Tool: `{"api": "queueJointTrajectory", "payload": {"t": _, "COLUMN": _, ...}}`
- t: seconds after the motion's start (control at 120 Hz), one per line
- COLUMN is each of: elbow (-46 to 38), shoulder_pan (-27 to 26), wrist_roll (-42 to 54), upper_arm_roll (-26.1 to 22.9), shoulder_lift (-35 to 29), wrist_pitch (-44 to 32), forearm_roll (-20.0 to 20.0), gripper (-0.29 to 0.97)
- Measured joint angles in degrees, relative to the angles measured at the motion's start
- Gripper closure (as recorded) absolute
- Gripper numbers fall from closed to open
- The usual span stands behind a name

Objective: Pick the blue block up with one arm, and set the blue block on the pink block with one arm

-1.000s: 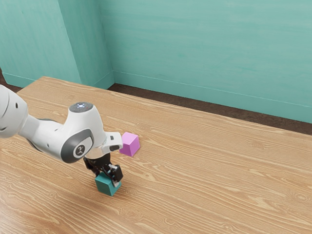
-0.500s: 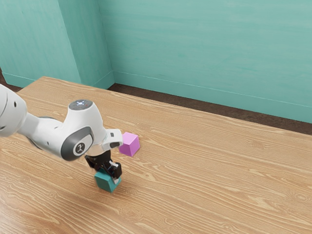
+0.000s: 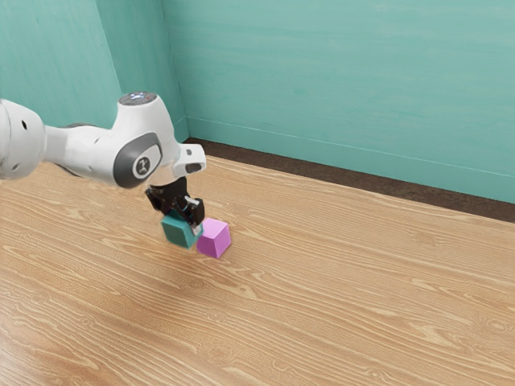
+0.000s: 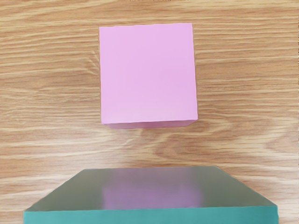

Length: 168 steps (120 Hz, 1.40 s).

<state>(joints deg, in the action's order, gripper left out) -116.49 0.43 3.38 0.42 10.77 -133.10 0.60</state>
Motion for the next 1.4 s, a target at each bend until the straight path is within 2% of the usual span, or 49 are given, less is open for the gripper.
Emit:
{"api": "queueJointTrajectory", "payload": {"t": 0.342, "elbow": 15.29, "shoulder_pan": 0.26, "wrist_roll": 3.47, "upper_arm_roll": 0.02, "shoulder_lift": 10.25, "wrist_pitch": 9.16, "forearm_roll": -1.61, "gripper": 0.30}}
{"api": "queueJointTrajectory", "payload": {"t": 1.092, "elbow": 26.25, "shoulder_pan": 0.49, "wrist_roll": 7.09, "upper_arm_roll": 0.01, "shoulder_lift": 18.74, "wrist_pitch": 14.18, "forearm_roll": -3.61, "gripper": 0.30}}
{"api": "queueJointTrajectory", "payload": {"t": 1.4, "elbow": 27.02, "shoulder_pan": 0.52, "wrist_roll": 7.85, "upper_arm_roll": 0.01, "shoulder_lift": 20.11, "wrist_pitch": 14.92, "forearm_roll": -3.97, "gripper": 0.30}}
